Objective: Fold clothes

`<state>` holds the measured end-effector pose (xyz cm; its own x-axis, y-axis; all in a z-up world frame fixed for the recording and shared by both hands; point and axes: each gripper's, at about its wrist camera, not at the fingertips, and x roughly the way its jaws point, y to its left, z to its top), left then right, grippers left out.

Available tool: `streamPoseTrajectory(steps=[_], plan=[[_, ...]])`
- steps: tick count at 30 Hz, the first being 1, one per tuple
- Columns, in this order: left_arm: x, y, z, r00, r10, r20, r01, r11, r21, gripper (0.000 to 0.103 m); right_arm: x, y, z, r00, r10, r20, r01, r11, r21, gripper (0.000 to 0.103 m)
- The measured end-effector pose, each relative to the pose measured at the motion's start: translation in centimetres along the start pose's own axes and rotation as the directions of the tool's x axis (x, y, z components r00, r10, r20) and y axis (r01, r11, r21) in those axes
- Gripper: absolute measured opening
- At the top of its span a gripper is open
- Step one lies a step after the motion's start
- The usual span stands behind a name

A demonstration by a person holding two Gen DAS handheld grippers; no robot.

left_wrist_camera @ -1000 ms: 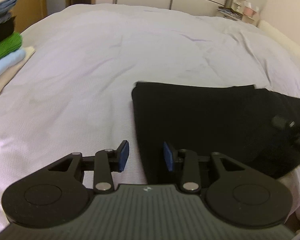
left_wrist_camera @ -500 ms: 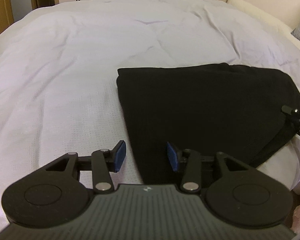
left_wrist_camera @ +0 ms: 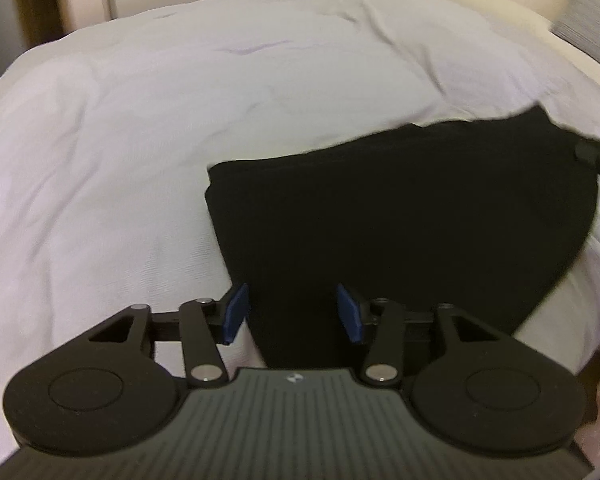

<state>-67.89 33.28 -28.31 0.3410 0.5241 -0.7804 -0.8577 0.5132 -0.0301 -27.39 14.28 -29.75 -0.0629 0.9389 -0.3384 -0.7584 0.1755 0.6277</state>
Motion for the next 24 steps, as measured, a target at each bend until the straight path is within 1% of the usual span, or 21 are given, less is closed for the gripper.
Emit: streamPoseTrajectory(steps=[1,2,4,5,7,8,11,14,17,18,19,22,24], plan=[[0.3,-0.3,-0.1,1.0,-0.011,-0.005,0.011,1.0,0.007,0.047,-1.1,-0.7,0.6,0.999,-0.025,0.025,0.025,1.0,-0.007,0.007],[0.6,-0.6,-0.3,1.0,-0.021,-0.01,0.021,1.0,0.013,0.047,-1.2,-2.0,0.7,0.997,-0.074,0.017,0.073,0.997,0.011,0.007],[1.5,-0.9,-0.5,0.999,-0.034,-0.03,0.034,0.999,0.003,0.047,-1.2,-4.6,1.0,0.985,-0.17,-0.005,0.17,0.984,0.049,0.007],[1.9,-1.0,-0.5,0.999,-0.032,-0.037,0.032,0.999,-0.001,0.047,-1.1,-6.4,0.7,0.98,-0.193,-0.043,0.196,0.975,0.1,0.007],[2.1,-1.1,-0.5,0.999,-0.031,-0.039,0.031,1.0,-0.003,0.047,-1.0,-8.7,0.0,0.986,-0.152,-0.071,0.163,0.964,0.212,0.007],[2.1,-1.0,-0.3,0.999,-0.034,-0.04,0.034,0.999,-0.006,0.047,-1.3,-8.7,0.1,0.987,-0.149,-0.068,0.16,0.965,0.209,0.007],[2.1,-0.7,0.1,0.999,-0.025,-0.038,0.025,1.0,-0.007,0.047,-1.6,-6.4,0.5,0.989,-0.146,-0.019,0.147,0.985,0.094,0.007],[2.1,-0.8,0.1,0.999,-0.025,-0.036,0.024,1.0,-0.018,0.047,-2.1,-5.1,1.9,0.993,-0.104,0.046,0.102,0.994,0.045,0.007],[2.3,-1.1,0.0,0.999,-0.021,-0.035,0.019,0.999,-0.034,0.047,-0.7,-7.0,1.9,0.98,-0.201,0.003,0.2,0.975,0.097,0.006],[2.4,-1.1,-0.1,0.999,-0.018,-0.034,0.016,0.999,-0.038,0.047,0.0,-8.0,1.5,0.976,-0.214,-0.036,0.217,0.964,0.154,0.006],[2.5,-1.2,-0.1,0.999,-0.014,-0.034,0.013,0.999,-0.043,0.047,0.6,-8.5,1.1,0.977,-0.207,-0.049,0.213,0.957,0.199,0.005],[2.7,-1.4,0.1,0.999,-0.012,-0.034,0.011,0.999,-0.045,0.047,0.6,-8.5,0.5,0.978,-0.205,-0.038,0.208,0.954,0.216,0.004],[2.6,-1.4,0.1,0.999,-0.012,-0.035,0.01,0.999,-0.048,0.047,1.1,-8.2,0.4,0.976,-0.215,-0.044,0.22,0.952,0.214,0.005]])
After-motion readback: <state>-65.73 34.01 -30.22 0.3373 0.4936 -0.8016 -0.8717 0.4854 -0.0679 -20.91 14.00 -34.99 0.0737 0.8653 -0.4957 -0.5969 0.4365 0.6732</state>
